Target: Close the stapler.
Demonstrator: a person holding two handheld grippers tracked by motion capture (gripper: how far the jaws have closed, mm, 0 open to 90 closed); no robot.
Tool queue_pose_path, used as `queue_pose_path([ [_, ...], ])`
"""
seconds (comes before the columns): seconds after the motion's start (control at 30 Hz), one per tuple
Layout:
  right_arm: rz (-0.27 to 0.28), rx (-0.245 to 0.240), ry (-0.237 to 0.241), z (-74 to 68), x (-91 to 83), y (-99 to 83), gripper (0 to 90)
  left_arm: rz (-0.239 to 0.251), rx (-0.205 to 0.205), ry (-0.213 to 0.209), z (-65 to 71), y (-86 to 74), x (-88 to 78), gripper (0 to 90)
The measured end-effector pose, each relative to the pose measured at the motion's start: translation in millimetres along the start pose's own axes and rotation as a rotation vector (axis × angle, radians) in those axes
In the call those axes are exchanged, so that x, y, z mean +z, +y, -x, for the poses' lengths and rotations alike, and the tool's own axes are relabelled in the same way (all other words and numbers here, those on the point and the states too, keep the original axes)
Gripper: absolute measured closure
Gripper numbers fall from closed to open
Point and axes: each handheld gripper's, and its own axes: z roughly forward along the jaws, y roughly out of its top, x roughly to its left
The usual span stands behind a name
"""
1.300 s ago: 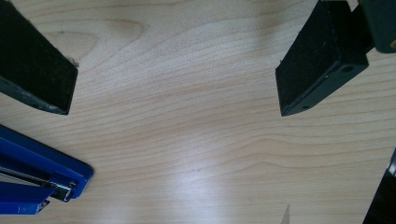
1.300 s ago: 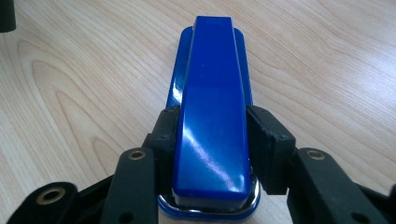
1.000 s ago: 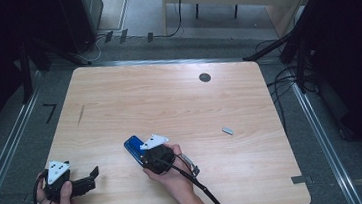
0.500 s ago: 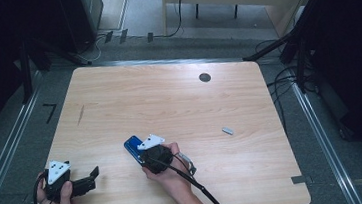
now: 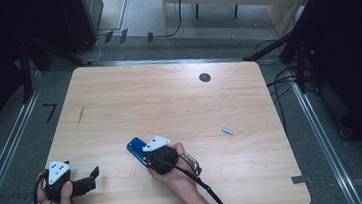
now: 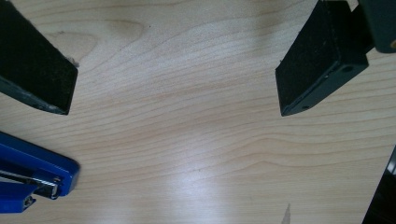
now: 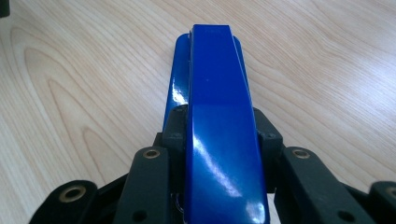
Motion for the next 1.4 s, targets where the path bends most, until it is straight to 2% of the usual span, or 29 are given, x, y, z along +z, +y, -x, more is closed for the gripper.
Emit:
queue_pose_path([
  [1.4,0.014,-0.034,-0.007,30.2,-43.5,-42.6,67.3,0.015,0.010,0.000,0.8,-0.6,-1.0,0.0],
])
